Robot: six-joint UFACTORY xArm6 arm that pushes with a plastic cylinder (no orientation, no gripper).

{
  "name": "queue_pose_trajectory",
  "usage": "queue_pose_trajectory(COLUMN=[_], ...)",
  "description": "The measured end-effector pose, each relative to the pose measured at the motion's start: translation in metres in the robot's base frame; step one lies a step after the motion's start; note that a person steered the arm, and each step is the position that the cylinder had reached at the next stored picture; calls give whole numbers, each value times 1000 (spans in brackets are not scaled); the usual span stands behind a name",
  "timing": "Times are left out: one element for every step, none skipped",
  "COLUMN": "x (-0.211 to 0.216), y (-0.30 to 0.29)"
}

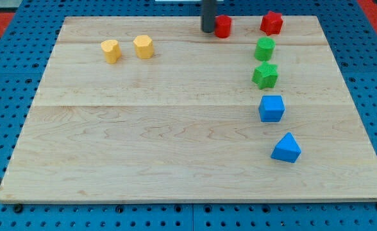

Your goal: Move the red circle left to the red star

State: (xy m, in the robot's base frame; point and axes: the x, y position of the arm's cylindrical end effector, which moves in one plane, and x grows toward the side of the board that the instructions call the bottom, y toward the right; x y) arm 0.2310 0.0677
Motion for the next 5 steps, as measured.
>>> queue_pose_trajectory(x=[2, -7, -7, 9, 65], y=[22, -12, 21, 20, -34])
